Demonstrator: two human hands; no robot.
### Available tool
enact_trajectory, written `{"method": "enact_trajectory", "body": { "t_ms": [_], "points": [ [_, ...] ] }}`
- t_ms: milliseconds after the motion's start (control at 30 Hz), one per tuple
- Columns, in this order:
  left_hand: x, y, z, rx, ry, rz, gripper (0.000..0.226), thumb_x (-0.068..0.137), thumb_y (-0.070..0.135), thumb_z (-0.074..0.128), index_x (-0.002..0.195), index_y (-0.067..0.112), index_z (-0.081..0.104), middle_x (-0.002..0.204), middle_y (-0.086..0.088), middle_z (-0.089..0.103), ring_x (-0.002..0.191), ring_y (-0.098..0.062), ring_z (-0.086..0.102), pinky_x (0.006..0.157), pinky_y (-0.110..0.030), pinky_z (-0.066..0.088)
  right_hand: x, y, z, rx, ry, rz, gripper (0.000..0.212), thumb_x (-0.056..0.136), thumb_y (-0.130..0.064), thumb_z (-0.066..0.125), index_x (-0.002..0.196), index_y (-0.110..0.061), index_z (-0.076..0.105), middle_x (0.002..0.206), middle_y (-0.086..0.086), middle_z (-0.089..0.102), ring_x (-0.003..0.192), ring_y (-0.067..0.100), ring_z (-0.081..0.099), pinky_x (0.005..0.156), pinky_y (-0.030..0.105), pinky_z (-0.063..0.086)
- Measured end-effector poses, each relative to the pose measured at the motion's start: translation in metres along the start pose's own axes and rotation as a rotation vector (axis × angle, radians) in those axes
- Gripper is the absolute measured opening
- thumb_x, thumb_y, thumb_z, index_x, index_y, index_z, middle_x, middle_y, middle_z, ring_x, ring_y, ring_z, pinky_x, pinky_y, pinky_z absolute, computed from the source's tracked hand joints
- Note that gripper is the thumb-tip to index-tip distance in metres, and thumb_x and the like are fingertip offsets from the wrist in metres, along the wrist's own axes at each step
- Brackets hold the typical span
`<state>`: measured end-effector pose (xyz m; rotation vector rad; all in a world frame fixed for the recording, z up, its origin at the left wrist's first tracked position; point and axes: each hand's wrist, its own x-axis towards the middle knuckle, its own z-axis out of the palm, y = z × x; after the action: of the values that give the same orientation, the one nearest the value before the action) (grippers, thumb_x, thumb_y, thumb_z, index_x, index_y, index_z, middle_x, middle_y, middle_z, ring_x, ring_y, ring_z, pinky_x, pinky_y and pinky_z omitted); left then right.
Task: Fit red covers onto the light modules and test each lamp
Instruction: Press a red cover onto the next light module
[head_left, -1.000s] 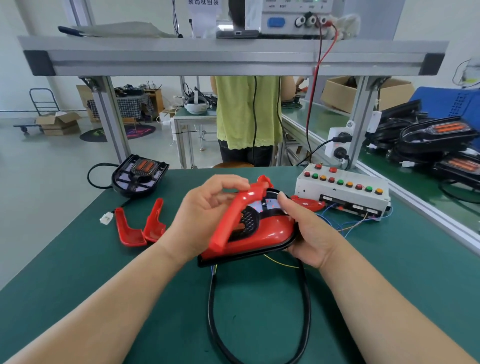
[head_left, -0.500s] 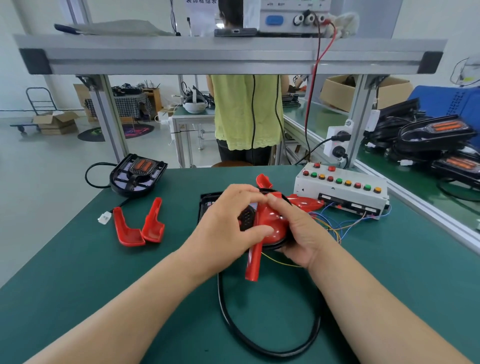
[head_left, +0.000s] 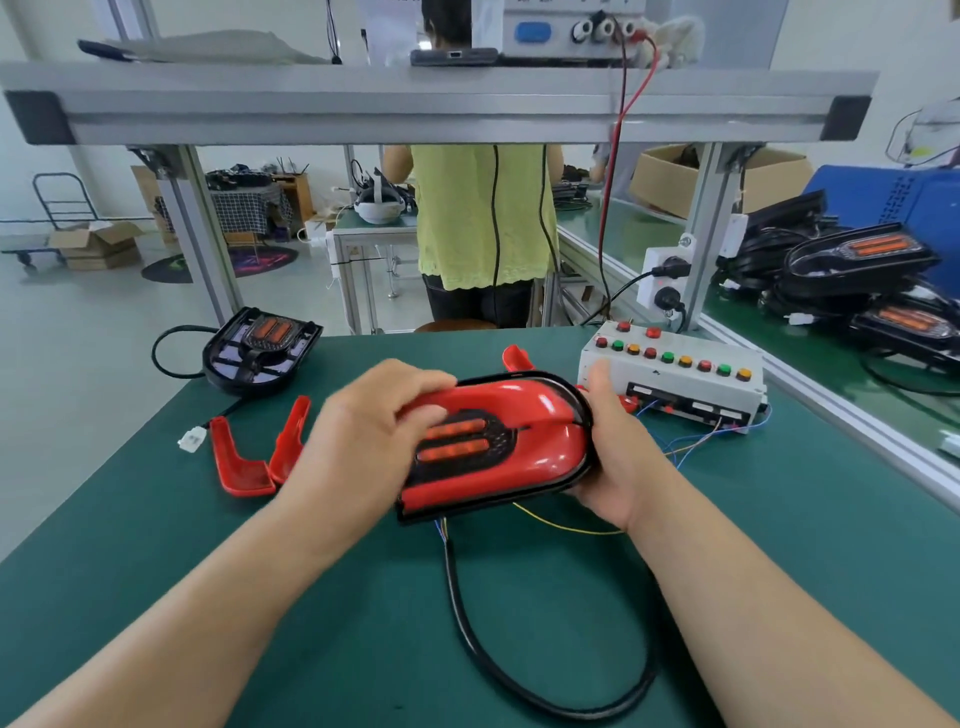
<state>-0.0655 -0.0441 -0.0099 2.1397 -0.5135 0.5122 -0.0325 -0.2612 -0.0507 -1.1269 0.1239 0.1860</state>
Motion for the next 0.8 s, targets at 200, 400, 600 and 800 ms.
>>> {"method": "enact_trajectory", "body": {
  "t_ms": [200, 400, 600, 800],
  "points": [
    [0.007, -0.030, -0.007, -0.035, 0.049, 0.015, 0.029, 0.092, 0.000, 0.063, 0.106, 0.025, 0.070, 0.104, 0.012, 0.063, 0.093, -0.001, 0.059, 0.084, -0.004, 0.040, -0.005, 0.000, 0.003, -0.002, -0.046, 0.000, 0.073, 0.089, -0.075, 0.033, 0.132, -0.025, 0.064, 0.127, 0.012, 0.068, 0.120, 0.032, 0.063, 0.105, 0.052, 0.047],
    [0.007, -0.031, 0.004, -0.036, 0.066, 0.014, 0.029, 0.094, 0.005, 0.063, 0.108, 0.029, 0.069, 0.102, 0.015, 0.058, 0.102, 0.002, 0.056, 0.085, -0.002, 0.036, -0.012, 0.000, 0.007, -0.020, -0.066, 0.015, 0.069, 0.093, -0.069, 0.035, 0.133, -0.018, 0.062, 0.116, 0.012, 0.073, 0.103, 0.027, 0.072, 0.076, 0.039, 0.062],
    [0.005, -0.026, 0.011, -0.063, 0.009, 0.028, 0.029, 0.093, 0.004, 0.064, 0.114, 0.023, 0.072, 0.102, 0.016, 0.058, 0.102, -0.001, 0.058, 0.086, -0.005, 0.039, -0.010, 0.001, 0.008, -0.010, -0.110, 0.009, 0.064, 0.095, -0.067, 0.035, 0.139, -0.026, 0.057, 0.124, 0.011, 0.070, 0.115, 0.030, 0.067, 0.098, 0.047, 0.053],
    [0.005, -0.027, 0.001, -0.015, 0.012, 0.075, 0.030, 0.093, 0.002, 0.063, 0.114, 0.021, 0.072, 0.100, 0.012, 0.058, 0.101, -0.007, 0.058, 0.089, -0.011, 0.041, -0.009, 0.001, 0.005, -0.002, -0.074, 0.006, 0.060, 0.097, -0.064, 0.036, 0.136, -0.025, 0.060, 0.115, 0.010, 0.074, 0.100, 0.026, 0.073, 0.074, 0.039, 0.062]
  ]
}}
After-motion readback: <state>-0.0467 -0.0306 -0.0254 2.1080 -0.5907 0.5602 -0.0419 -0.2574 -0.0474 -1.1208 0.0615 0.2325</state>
